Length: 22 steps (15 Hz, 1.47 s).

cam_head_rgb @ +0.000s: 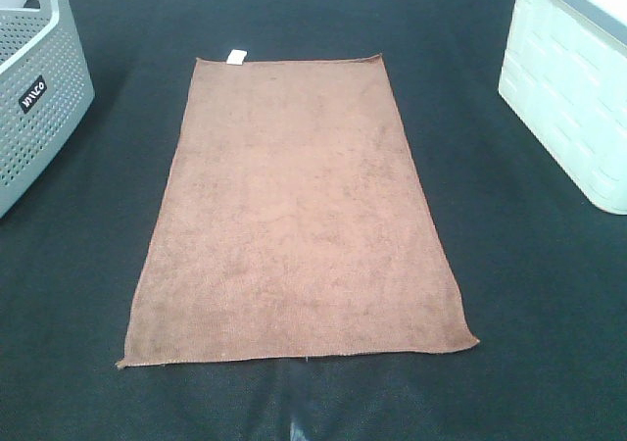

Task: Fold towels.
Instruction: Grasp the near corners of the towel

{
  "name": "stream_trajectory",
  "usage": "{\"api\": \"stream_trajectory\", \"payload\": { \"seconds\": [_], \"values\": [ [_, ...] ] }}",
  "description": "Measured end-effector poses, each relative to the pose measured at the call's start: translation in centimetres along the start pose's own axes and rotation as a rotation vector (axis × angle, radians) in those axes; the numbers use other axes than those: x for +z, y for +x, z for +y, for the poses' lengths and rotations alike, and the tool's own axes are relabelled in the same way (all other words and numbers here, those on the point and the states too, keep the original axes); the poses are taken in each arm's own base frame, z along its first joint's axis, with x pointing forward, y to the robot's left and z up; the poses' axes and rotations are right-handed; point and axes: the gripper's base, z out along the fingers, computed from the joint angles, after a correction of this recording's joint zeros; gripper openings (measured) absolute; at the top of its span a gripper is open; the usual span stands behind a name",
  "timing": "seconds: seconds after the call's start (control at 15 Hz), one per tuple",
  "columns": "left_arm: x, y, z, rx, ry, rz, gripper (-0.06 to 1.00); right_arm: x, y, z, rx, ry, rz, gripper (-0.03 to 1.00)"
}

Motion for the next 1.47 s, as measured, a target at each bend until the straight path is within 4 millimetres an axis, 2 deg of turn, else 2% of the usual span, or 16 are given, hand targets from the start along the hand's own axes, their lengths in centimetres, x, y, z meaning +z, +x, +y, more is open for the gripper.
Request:
{"api": "stream_trajectory", "payload": {
  "seconds": [1.47],
  "values": [
    [0.0,0.0,0.0,0.0,0.0,0.0,0.63,0.0,0.0,0.0,0.0,0.0,0.0,0.77]
  ]
}}
